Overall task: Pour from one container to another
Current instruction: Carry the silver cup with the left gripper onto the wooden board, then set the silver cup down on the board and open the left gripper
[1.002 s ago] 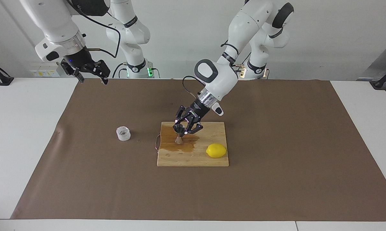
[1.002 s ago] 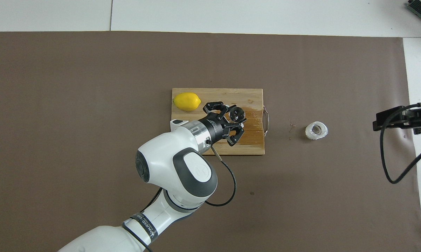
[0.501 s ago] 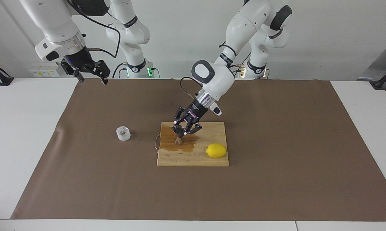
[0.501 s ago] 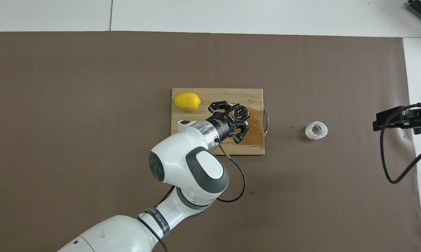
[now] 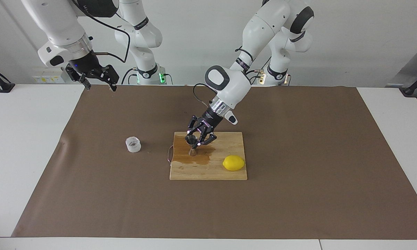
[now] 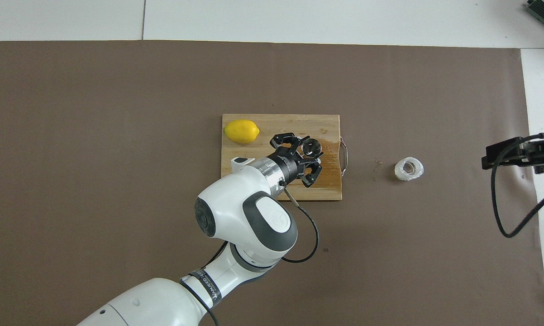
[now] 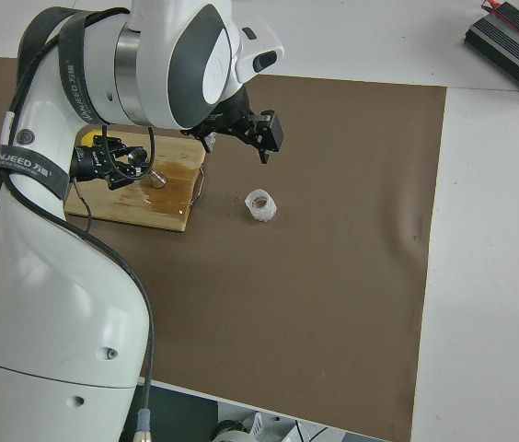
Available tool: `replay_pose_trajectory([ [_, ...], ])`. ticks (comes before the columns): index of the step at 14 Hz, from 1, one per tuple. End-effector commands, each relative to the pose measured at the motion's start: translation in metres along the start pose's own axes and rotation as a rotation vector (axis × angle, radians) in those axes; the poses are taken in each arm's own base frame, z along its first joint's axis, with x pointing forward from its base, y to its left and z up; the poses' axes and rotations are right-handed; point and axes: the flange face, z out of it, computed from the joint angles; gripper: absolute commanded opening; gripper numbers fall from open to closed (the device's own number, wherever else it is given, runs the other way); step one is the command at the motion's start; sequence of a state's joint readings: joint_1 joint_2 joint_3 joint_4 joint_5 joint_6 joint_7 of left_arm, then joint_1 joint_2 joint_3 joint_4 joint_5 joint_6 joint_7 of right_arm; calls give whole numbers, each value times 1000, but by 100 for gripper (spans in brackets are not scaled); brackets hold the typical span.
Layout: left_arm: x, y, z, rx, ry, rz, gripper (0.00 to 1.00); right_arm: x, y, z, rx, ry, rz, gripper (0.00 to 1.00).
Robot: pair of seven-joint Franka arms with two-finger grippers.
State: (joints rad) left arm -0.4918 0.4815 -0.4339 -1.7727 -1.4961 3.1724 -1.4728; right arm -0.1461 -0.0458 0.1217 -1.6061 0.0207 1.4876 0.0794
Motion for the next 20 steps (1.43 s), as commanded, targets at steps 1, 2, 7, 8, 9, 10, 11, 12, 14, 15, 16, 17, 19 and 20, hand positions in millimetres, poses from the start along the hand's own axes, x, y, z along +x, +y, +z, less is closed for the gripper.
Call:
replay_pose_trajectory([
  [1,-4,-2,2,-18,-7,0,100,-6,1,-1,17,-7,4,100],
  [2,-7,-1,0,-22,-12,7,100,-6,0,-2,17,-5,2,100],
  [7,-47,5,-35,-47,-85,40,100,-6,1,-1,17,-5,4,100],
  [8,-53,15,-44,-60,-99,38,100,-6,1,-2,17,-5,4,100],
  [9,-59,23,-50,-66,-110,62,100,-6,0,-1,17,-5,2,100],
  [10,-66,30,-55,-53,-120,92,100,-6,0,-1,17,-7,2,100],
  [11,-70,38,-61,-41,-126,121,100,-6,1,-2,17,-5,4,100],
  [12,-73,50,-68,-29,-127,145,100,-6,1,-1,17,-5,4,100],
  [14,-78,77,-79,49,-117,236,100,-6,1,-1,17,-7,2,100],
  [15,-81,91,-86,83,-104,290,100,-5,4,-1,18,-7,10,100],
  [16,-80,99,-92,114,-80,348,100,-5,10,0,18,-7,20,100],
  [17,-80,109,-97,139,-45,423,100,-5,11,-1,18,-7,23,100],
  [19,-77,126,-104,214,84,642,100,-9,10,-1,18,-22,17,100],
  [20,-75,130,-107,240,146,730,100,-12,11,-8,17,-5,15,100],
])
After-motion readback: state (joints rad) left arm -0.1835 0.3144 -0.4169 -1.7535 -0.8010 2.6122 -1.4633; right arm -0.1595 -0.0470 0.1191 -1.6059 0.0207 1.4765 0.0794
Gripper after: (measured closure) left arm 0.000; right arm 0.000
